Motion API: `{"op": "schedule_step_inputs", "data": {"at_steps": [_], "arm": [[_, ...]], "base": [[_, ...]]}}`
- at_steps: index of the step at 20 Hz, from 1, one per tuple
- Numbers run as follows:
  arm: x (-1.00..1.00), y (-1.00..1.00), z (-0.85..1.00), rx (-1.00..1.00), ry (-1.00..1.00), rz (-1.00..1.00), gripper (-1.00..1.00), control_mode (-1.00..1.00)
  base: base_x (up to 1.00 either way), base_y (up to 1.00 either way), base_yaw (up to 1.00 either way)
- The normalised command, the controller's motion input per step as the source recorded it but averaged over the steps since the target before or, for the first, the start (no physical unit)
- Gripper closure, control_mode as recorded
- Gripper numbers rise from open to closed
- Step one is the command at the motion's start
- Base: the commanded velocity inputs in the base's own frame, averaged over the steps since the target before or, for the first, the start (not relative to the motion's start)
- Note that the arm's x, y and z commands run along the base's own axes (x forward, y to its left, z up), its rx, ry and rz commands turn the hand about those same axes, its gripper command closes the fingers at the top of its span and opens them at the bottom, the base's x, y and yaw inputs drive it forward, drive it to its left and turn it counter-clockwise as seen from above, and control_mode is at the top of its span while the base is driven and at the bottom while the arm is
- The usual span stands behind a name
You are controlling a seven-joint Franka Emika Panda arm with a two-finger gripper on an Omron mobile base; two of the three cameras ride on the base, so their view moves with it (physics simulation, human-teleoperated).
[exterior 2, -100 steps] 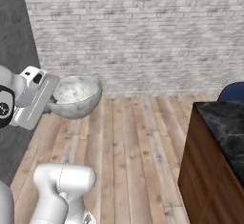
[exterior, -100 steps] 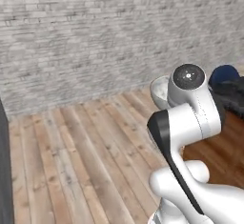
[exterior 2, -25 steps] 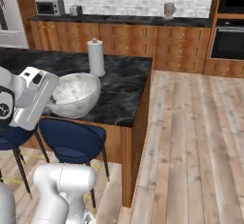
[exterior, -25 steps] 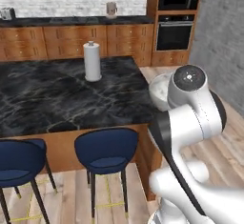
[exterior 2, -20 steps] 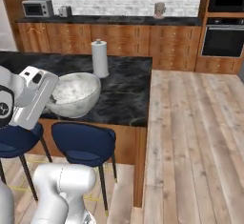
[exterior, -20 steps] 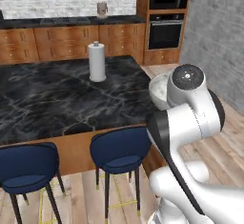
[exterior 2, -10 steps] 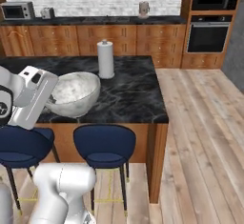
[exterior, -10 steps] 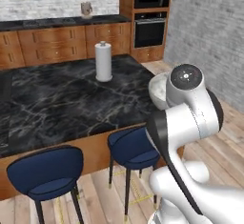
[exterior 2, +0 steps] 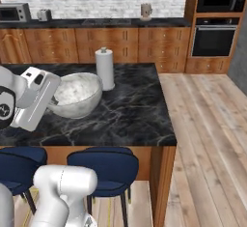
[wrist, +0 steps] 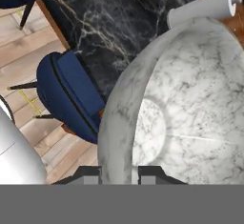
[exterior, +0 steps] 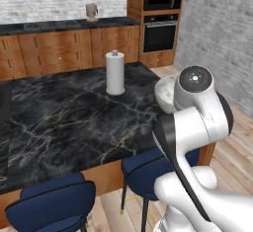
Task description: Pick up the bowls from the cabinet and place each bowl in front of a stool on the dining counter.
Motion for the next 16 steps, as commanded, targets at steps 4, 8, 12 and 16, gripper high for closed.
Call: {"op": "schedule_step_inputs", "data": {"at_steps": [4,8,12,16], "arm": [[0.0,0.0,0.0,0.0,0.0,0.0,1.0,1.0],[0.0,0.0,0.0,0.0,0.0,0.0,1.0,1.0],[0.0,0.0,0.0,0.0,0.0,0.0,1.0,1.0],[0.0,0.0,0.0,0.0,0.0,0.0,1.0,1.0]], "base": [[0.38,0.04,0.0],[0.32,0.03,0.0],[0.09,0.0,0.0],[0.0,0.0,0.0]]}}
